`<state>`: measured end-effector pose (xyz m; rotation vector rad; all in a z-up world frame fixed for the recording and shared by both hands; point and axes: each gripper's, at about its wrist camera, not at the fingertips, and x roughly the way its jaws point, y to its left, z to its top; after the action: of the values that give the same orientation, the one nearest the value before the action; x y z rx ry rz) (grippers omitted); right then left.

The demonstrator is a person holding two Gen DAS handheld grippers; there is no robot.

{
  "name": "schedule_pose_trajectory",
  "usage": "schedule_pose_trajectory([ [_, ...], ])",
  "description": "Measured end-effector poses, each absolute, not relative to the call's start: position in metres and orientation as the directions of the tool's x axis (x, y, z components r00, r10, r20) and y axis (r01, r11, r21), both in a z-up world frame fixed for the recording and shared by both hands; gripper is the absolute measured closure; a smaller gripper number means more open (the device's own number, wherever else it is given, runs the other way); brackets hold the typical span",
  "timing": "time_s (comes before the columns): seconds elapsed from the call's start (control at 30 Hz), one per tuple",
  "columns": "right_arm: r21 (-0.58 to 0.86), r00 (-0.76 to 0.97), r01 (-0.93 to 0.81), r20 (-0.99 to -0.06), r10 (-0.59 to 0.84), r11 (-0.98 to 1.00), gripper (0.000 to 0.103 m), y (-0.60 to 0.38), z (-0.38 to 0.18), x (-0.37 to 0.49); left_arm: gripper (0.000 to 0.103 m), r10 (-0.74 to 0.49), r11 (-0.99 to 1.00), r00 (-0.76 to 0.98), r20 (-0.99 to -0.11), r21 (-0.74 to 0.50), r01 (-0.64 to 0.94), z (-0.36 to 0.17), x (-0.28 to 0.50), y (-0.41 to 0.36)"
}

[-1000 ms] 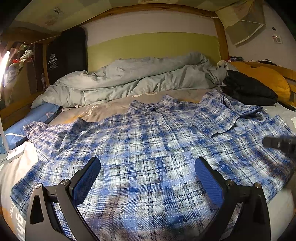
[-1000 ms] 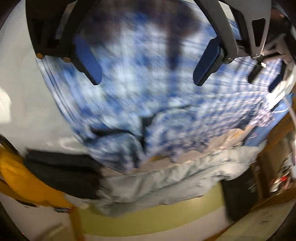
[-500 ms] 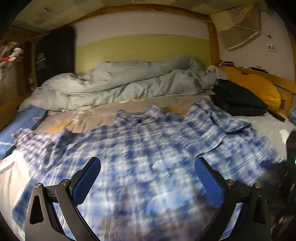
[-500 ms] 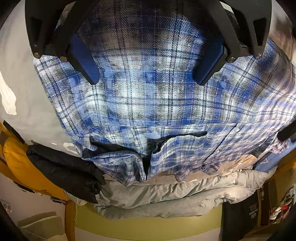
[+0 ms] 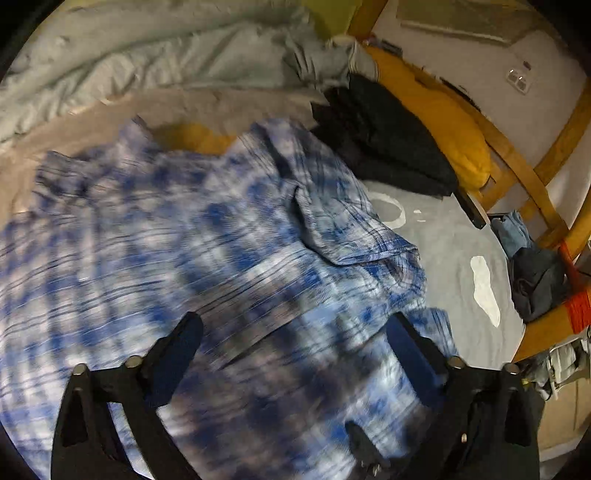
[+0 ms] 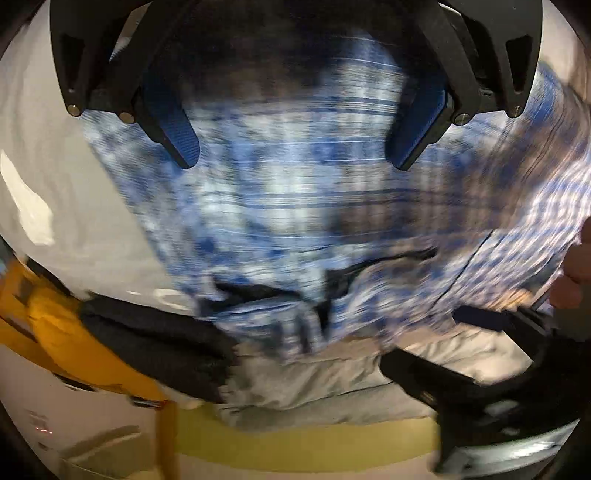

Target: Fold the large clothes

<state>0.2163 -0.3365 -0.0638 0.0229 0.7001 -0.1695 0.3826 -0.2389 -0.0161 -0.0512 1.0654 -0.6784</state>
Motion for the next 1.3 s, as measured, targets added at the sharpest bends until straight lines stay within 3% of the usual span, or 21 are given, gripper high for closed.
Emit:
schedule_pose_trajectory([
  [0.13, -0.034, 0.744, 0.161, -0.652, -0.144, 0.986, 0.0, -0.338, -0.064, 0.218, 0.01, -0.512, 0.806, 0.26, -0.818, -0.353, 0.475, -0.037, 0.399, -0.262],
  [0.2, -0.036, 0.743, 0.161, -0.653, -0.145, 0.986, 0.0, -0.338, -0.064, 0.218, 0.018, -0.462, 0.834, 0.254, -0.85, -0.319, 0.451, -0.051, 0.407, -0.269],
  [0.23, -0.034, 0.743, 0.159, -0.654, -0.142, 0.987, 0.0, -0.338, -0.064, 0.219, 0.033, -0.422, 0.855, 0.274, -0.864, -0.279, 0.437, -0.056, 0.41, -0.271],
  [0.27, -0.031, 0.742, 0.158, -0.656, -0.139, 0.987, 0.0, -0.339, -0.064, 0.219, 0.057, -0.383, 0.874, 0.304, -0.872, -0.237, 0.423, -0.057, 0.412, -0.27],
  [0.33, -0.026, 0.741, 0.157, -0.657, -0.135, 0.987, 0.0, -0.339, -0.064, 0.221, 0.083, -0.38, 0.885, 0.358, -0.853, -0.222, 0.41, -0.049, 0.412, -0.259],
  [0.4, -0.027, 0.74, 0.157, -0.659, -0.136, 0.987, 0.0, -0.339, -0.064, 0.223, 0.097, -0.403, 0.889, 0.416, -0.815, -0.24, 0.391, -0.029, 0.41, -0.241],
  [0.67, -0.045, 0.734, 0.161, -0.662, -0.15, 0.986, 0.0, -0.335, -0.065, 0.224, 0.099, -0.282, 0.959, 0.694, -0.662, -0.166, 0.231, 0.088, 0.402, -0.128],
  [0.83, -0.05, 0.733, 0.162, -0.663, -0.154, 0.986, 0.0, -0.334, -0.065, 0.224, 0.099, -0.152, 0.988, 0.731, -0.665, -0.09, 0.123, 0.126, 0.417, -0.07],
  [0.97, -0.056, 0.731, 0.163, -0.663, -0.159, 0.985, 0.0, -0.332, -0.066, 0.224, 0.099, -0.064, 0.996, 0.701, -0.71, -0.002, 0.088, 0.116, 0.428, -0.055],
  [1.3, -0.057, 0.73, 0.162, -0.664, -0.159, 0.985, 0.0, -0.331, -0.066, 0.225, 0.099, 0.098, 0.995, 0.61, -0.786, 0.065, -0.077, 0.056, 0.452, -0.002],
])
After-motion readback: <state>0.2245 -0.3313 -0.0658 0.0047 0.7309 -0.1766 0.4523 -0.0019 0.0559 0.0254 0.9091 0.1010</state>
